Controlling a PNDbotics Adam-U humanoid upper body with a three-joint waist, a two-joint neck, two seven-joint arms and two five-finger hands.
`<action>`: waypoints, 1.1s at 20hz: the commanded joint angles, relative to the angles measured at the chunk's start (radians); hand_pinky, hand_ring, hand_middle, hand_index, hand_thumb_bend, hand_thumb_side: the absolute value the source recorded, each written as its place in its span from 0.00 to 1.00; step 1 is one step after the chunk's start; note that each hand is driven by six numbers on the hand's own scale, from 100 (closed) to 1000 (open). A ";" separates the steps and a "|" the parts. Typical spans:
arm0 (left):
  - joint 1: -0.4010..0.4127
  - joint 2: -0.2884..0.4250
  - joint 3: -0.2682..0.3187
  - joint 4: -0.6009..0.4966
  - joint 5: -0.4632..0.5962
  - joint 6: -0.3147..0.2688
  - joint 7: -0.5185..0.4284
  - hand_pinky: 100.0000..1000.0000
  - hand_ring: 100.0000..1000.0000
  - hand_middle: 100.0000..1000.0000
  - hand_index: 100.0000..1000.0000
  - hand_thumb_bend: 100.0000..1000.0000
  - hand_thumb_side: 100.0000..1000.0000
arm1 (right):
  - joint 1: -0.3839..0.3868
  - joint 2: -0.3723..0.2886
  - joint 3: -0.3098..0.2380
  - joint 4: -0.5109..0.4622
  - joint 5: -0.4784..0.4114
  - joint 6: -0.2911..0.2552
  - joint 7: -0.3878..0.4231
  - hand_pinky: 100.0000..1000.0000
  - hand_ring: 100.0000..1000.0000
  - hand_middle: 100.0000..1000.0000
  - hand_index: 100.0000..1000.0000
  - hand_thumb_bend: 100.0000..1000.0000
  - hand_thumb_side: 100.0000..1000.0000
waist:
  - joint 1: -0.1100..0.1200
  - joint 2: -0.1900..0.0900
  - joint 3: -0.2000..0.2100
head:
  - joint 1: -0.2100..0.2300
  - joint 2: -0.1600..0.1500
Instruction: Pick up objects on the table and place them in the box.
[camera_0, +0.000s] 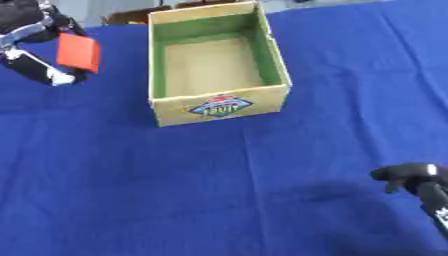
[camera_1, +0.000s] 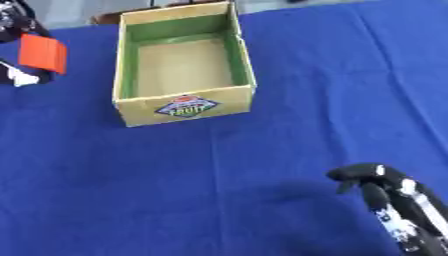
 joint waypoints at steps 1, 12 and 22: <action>-0.036 0.038 -0.027 -0.094 0.105 0.007 -0.050 0.06 0.00 0.00 0.09 0.19 0.12 | -0.001 -0.026 -0.008 -0.015 -0.011 -0.001 0.002 0.79 0.74 0.47 0.73 0.00 0.59 | -0.003 -0.029 0.002 | -0.003 -0.008; -0.166 -0.119 -0.102 -0.129 0.270 0.104 -0.189 0.06 0.00 0.00 0.11 0.02 0.10 | -0.005 -0.027 -0.001 -0.017 -0.018 0.002 0.008 0.79 0.74 0.47 0.73 0.00 0.59 | -0.003 -0.034 -0.010 | 0.010 -0.011; -0.209 -0.249 -0.092 0.035 0.123 0.124 -0.120 0.08 0.01 0.00 0.13 0.00 0.11 | -0.021 -0.027 0.014 -0.018 -0.024 0.008 0.021 0.79 0.74 0.47 0.73 0.00 0.60 | 0.009 -0.027 -0.047 | 0.029 -0.028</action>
